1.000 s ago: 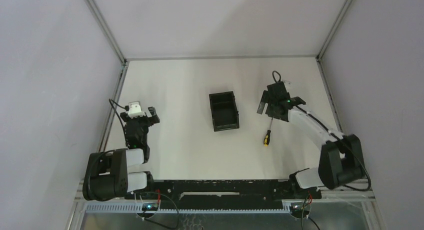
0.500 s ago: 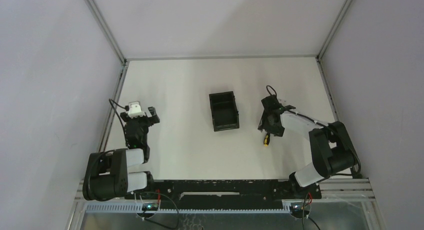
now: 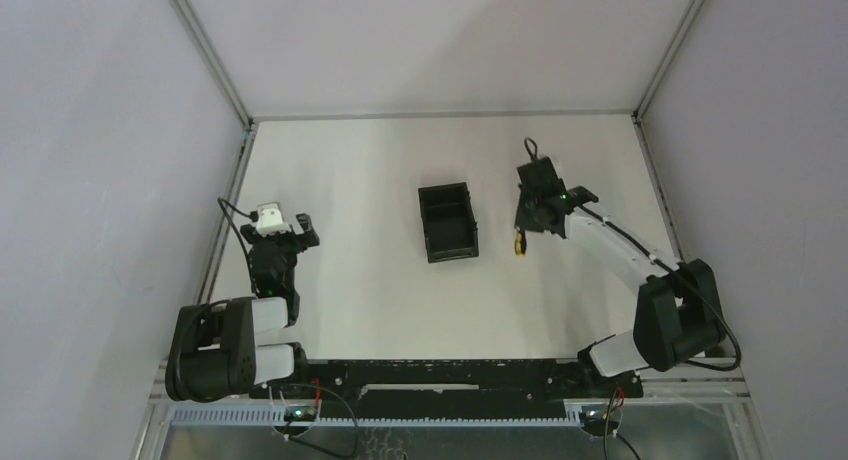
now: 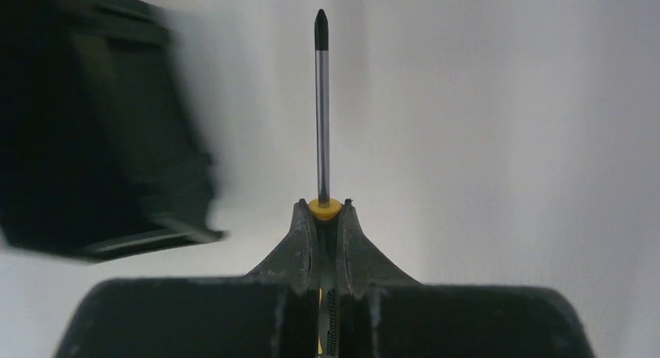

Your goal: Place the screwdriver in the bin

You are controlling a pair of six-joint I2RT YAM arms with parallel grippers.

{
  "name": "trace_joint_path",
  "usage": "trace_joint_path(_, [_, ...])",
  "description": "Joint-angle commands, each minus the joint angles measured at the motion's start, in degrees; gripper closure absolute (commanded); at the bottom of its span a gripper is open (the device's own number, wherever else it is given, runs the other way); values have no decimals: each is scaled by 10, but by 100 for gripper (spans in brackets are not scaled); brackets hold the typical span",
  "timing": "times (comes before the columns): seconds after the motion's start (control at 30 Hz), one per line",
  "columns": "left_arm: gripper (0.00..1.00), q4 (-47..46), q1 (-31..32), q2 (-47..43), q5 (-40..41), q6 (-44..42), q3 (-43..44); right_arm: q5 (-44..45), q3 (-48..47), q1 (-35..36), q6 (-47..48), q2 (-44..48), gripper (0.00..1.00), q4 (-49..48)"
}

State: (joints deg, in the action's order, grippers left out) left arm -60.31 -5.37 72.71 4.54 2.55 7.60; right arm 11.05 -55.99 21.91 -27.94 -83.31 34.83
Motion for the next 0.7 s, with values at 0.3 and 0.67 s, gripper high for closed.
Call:
trace_joint_path(0.3, [0,-18,2,-6,6,-10,27,-64,-217,167,278,-66,100,-57])
trace_joint_path(0.67, [0,-18,2,-6,6,-10,26,-17,-289,197,303,-212,95,-50])
